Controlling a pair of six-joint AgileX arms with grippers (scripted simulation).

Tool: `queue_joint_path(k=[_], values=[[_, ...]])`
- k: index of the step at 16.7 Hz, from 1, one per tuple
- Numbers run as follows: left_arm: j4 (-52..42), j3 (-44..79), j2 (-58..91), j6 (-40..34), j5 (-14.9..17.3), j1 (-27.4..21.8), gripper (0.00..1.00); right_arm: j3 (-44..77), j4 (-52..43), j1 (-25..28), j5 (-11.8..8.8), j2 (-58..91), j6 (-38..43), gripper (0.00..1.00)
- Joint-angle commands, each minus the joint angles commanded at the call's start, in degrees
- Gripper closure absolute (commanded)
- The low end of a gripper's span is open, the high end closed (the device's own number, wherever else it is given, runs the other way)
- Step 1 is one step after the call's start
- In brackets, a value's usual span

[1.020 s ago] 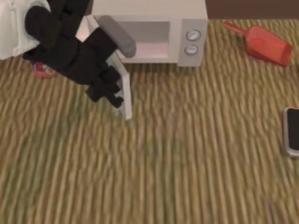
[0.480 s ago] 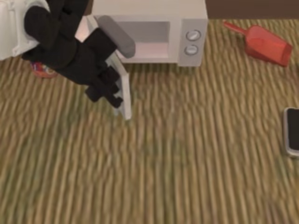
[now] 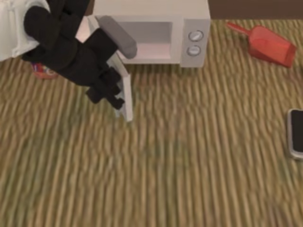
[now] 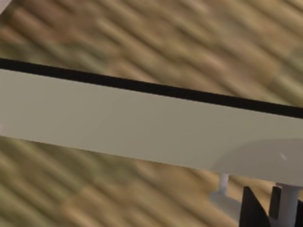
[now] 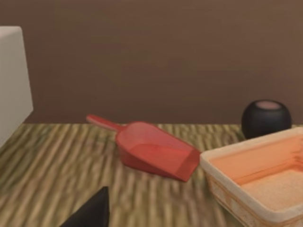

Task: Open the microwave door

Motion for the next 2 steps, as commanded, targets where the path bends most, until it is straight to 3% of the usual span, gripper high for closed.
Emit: queue_joint_path(k=[2], values=[[0.0, 0.0, 0.0, 0.0, 0.0, 0.0, 1.0, 0.0, 0.0, 0.0, 0.0, 0.0, 0.0, 0.0]])
